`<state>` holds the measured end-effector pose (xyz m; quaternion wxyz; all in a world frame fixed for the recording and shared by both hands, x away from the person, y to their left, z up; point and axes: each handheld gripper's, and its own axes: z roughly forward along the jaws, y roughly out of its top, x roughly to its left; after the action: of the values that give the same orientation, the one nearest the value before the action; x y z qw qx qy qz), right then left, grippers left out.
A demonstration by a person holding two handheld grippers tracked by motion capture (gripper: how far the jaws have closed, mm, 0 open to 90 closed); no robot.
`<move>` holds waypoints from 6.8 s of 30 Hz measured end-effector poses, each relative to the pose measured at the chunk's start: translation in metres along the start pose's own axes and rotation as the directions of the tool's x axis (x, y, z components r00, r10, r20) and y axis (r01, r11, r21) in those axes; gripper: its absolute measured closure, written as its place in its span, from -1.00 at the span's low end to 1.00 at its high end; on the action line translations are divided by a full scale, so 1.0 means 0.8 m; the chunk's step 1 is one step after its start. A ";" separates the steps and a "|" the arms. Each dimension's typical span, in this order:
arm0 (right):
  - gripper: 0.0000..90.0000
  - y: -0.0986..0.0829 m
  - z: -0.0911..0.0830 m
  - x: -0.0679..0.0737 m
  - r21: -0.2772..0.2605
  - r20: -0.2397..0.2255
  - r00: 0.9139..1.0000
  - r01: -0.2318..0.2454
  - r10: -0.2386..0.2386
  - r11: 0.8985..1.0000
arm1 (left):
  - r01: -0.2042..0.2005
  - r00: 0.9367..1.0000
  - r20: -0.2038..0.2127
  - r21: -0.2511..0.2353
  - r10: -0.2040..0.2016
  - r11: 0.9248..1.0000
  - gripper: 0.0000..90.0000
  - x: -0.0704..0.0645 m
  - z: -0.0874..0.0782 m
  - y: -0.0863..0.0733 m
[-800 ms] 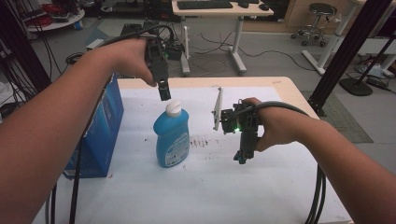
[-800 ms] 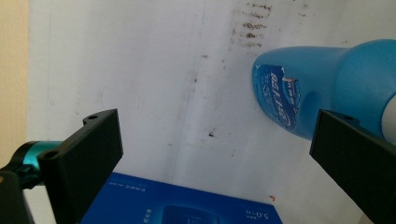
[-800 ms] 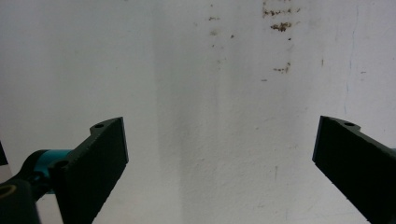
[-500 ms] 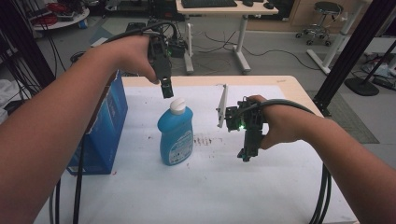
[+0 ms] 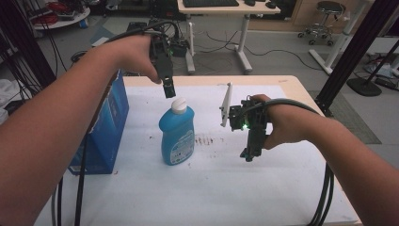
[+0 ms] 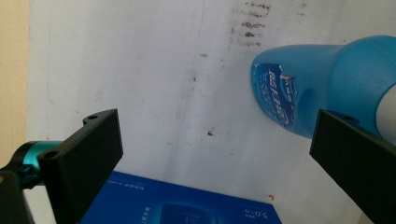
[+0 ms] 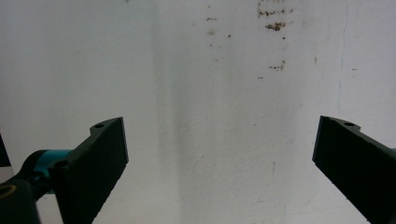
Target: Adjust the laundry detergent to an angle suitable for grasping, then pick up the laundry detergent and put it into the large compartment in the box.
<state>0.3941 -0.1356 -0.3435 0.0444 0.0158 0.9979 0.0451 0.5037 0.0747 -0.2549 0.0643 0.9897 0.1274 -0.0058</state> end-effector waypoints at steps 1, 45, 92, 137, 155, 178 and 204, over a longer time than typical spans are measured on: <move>-0.95 0.000 0.000 0.000 0.001 0.002 1.000 0.000 0.000 1.000 | 0.003 1.000 -0.001 -0.003 -0.003 1.000 -0.95 0.000 0.001 0.001; -0.95 -0.019 -0.005 0.003 0.011 0.007 1.000 0.005 -0.005 1.000 | 0.081 0.997 0.014 -0.034 -0.081 0.996 -0.95 -0.045 -0.045 -0.020; -0.95 -0.057 -0.007 0.004 0.020 0.011 1.000 -0.012 0.011 1.000 | 0.280 0.957 0.078 0.001 -0.279 0.960 -0.95 -0.109 0.018 0.003; -0.95 -0.058 -0.003 0.003 0.007 0.011 1.000 -0.019 0.019 1.000 | 0.312 0.950 -0.013 -0.010 -0.312 0.950 -0.82 -0.111 0.064 0.007; -0.95 -0.057 -0.002 0.003 0.006 0.014 1.000 -0.016 0.016 1.000 | 0.305 0.952 -0.021 -0.004 -0.305 0.952 -0.62 -0.111 0.064 0.008; -0.95 -0.056 0.000 0.003 0.006 0.011 1.000 -0.017 0.017 1.000 | 0.288 0.957 -0.035 0.003 -0.287 0.958 -0.41 -0.113 0.065 0.009; -0.95 -0.055 0.002 0.004 0.004 0.010 1.000 -0.019 0.019 1.000 | 0.279 0.960 -0.034 -0.001 -0.279 0.960 -0.13 -0.113 0.064 0.007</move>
<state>0.3898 -0.1794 -0.3497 0.0491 0.0255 0.9975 0.0432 0.4181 0.0401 -0.3024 0.0589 0.9620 0.2665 0.0018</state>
